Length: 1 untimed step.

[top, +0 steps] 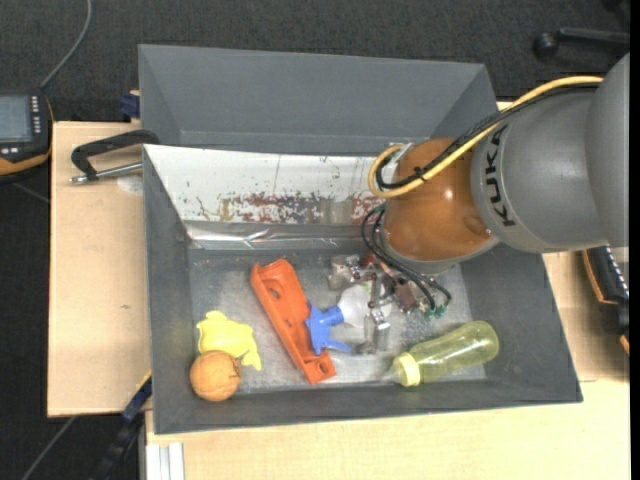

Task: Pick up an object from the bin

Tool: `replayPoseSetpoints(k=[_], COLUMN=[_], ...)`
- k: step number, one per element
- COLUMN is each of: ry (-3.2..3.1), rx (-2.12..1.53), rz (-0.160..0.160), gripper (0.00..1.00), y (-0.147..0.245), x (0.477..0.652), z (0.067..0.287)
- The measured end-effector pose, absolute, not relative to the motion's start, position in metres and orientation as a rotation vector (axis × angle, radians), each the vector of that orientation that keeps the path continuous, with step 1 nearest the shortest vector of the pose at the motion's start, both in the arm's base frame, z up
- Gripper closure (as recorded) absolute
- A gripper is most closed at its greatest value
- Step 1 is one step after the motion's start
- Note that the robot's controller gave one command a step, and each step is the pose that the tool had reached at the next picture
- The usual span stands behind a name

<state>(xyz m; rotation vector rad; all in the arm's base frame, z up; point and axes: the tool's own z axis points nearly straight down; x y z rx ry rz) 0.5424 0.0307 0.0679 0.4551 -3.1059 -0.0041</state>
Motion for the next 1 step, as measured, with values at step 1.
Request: replayPoseSetpoints(k=[1], ry=[-3.121], rx=[0.436], rz=[-0.005], gripper=[0.00], y=[0.0346], x=[0.5510], z=[0.0707])
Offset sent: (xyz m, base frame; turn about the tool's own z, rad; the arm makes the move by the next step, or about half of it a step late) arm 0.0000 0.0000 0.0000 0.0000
